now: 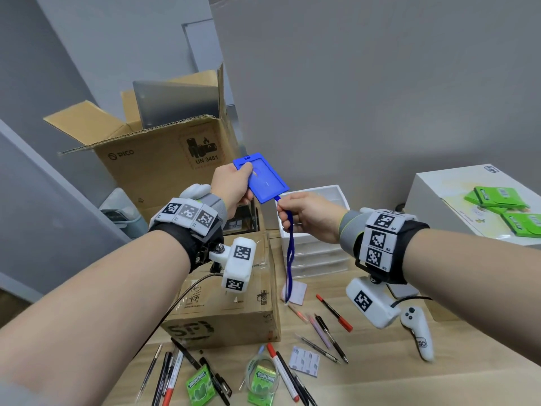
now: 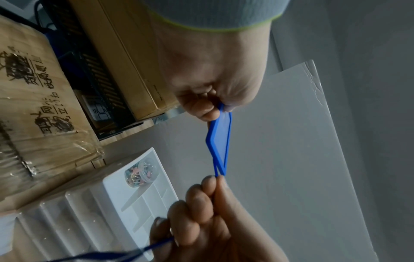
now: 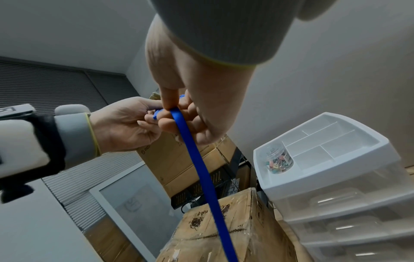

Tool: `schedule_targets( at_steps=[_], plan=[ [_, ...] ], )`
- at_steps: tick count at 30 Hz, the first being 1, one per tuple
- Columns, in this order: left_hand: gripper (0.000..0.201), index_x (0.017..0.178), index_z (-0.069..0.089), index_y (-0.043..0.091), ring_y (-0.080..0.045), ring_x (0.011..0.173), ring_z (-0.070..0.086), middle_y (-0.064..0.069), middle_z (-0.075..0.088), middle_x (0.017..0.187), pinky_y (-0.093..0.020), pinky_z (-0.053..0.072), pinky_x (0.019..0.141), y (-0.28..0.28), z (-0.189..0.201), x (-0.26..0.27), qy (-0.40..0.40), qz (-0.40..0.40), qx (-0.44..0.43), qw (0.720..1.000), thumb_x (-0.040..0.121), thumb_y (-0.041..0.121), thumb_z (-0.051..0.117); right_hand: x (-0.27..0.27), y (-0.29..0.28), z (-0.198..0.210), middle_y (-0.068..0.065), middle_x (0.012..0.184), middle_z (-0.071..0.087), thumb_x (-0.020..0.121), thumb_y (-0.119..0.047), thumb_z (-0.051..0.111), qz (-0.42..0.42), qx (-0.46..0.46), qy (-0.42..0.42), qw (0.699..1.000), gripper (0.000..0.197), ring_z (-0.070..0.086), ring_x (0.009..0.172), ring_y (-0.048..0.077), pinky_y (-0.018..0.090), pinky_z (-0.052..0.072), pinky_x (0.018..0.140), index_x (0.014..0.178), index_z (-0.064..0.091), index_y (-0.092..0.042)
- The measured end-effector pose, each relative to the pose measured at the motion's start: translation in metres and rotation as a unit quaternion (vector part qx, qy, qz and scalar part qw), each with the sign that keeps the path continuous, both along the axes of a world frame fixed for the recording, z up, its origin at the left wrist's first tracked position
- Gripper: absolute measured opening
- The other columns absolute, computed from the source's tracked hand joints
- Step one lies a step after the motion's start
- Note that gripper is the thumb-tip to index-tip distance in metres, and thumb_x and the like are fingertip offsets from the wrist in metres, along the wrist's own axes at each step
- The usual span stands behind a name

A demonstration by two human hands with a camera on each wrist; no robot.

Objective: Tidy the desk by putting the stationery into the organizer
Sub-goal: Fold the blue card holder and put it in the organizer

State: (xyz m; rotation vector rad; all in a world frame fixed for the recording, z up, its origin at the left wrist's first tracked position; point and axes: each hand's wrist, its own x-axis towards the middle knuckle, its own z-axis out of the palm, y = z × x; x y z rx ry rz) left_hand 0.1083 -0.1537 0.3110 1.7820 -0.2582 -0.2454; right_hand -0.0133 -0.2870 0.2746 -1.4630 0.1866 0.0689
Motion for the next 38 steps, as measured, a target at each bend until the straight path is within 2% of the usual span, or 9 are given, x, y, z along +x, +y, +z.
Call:
schedule_targets(
  at_steps=[4,8,14,19,25,28,31,34,38],
  plan=[
    [0.024,0.087,0.060,0.005,-0.017,0.037,0.048,-0.010,0.058,0.060,-0.023,0.038,0.037,0.006,-0.005,0.004,-0.107,-0.013,0.085,0.990,0.099,0.023,0.049,-0.001,0.006,-0.001,0.002,0.065,0.055,0.100,-0.014,0.051,0.004,-0.010,0.013,1.000,0.021,0.051,0.054,0.014,0.024,0.045,0.061,0.080,0.058,-0.011],
    [0.027,0.083,0.063,0.006,-0.021,0.053,0.050,0.002,0.052,0.058,-0.041,0.051,0.056,0.011,-0.011,0.001,-0.263,-0.075,0.160,0.948,0.096,0.027,0.051,-0.001,0.009,0.002,0.001,0.065,0.051,0.100,-0.015,0.049,-0.016,0.023,0.051,0.998,0.022,0.046,0.052,0.013,0.024,0.044,0.058,0.080,0.058,-0.010],
    [0.025,0.082,0.061,0.009,-0.018,0.059,0.047,0.000,0.056,0.065,-0.033,0.036,0.059,0.010,-0.014,-0.016,-0.341,-0.210,0.273,0.875,0.100,0.023,0.051,0.002,0.003,0.010,-0.003,0.059,0.039,0.098,-0.013,0.049,-0.047,0.020,0.083,0.995,0.022,0.028,0.046,0.011,0.025,0.030,0.053,0.077,0.056,-0.013],
    [0.023,0.090,0.062,0.005,-0.011,0.056,0.044,0.007,0.053,0.065,-0.030,0.033,0.057,0.011,-0.023,-0.023,-0.313,-0.272,0.335,0.846,0.101,0.020,0.048,0.004,-0.003,0.022,-0.005,0.055,0.034,0.096,-0.010,0.047,-0.081,0.013,0.102,0.991,0.022,0.022,0.045,0.012,0.024,0.027,0.052,0.075,0.053,-0.014],
    [0.025,0.089,0.059,0.003,-0.016,0.062,0.047,-0.001,0.059,0.073,-0.030,0.038,0.061,0.013,-0.033,-0.030,-0.270,-0.314,0.344,0.842,0.102,0.021,0.046,0.006,-0.015,0.030,-0.007,0.053,0.033,0.095,-0.010,0.042,-0.131,0.041,0.133,0.982,0.021,0.024,0.042,0.010,0.024,0.030,0.049,0.076,0.048,-0.016],
    [0.026,0.094,0.061,0.004,-0.015,0.061,0.051,-0.001,0.062,0.076,-0.030,0.044,0.062,0.013,-0.035,-0.032,-0.235,-0.320,0.327,0.858,0.102,0.024,0.046,0.007,-0.017,0.032,-0.007,0.051,0.033,0.093,-0.009,0.041,-0.140,0.052,0.156,0.976,0.021,0.024,0.039,0.009,0.022,0.028,0.048,0.075,0.046,-0.017],
    [0.025,0.097,0.060,0.005,-0.015,0.049,0.050,-0.001,0.058,0.069,-0.029,0.046,0.050,0.013,-0.032,-0.037,-0.187,-0.329,0.320,0.869,0.103,0.026,0.046,0.007,-0.018,0.033,-0.007,0.051,0.033,0.093,-0.009,0.040,-0.138,0.049,0.171,0.974,0.022,0.022,0.038,0.008,0.022,0.026,0.047,0.072,0.045,-0.017],
    [0.027,0.098,0.058,0.006,-0.022,0.045,0.052,-0.008,0.061,0.067,-0.032,0.045,0.047,0.015,-0.028,-0.044,-0.158,-0.346,0.315,0.869,0.104,0.028,0.044,0.008,-0.020,0.033,-0.007,0.051,0.033,0.093,-0.008,0.040,-0.128,0.043,0.187,0.973,0.023,0.021,0.040,0.008,0.021,0.024,0.046,0.072,0.044,-0.017],
    [0.026,0.095,0.060,0.008,-0.022,0.043,0.053,-0.011,0.063,0.063,-0.026,0.043,0.042,0.015,-0.022,-0.054,-0.134,-0.371,0.304,0.868,0.105,0.027,0.045,0.009,-0.025,0.036,-0.006,0.051,0.032,0.093,-0.008,0.039,-0.098,-0.018,0.219,0.971,0.023,0.019,0.038,0.008,0.019,0.023,0.041,0.072,0.043,-0.017]
  ],
)
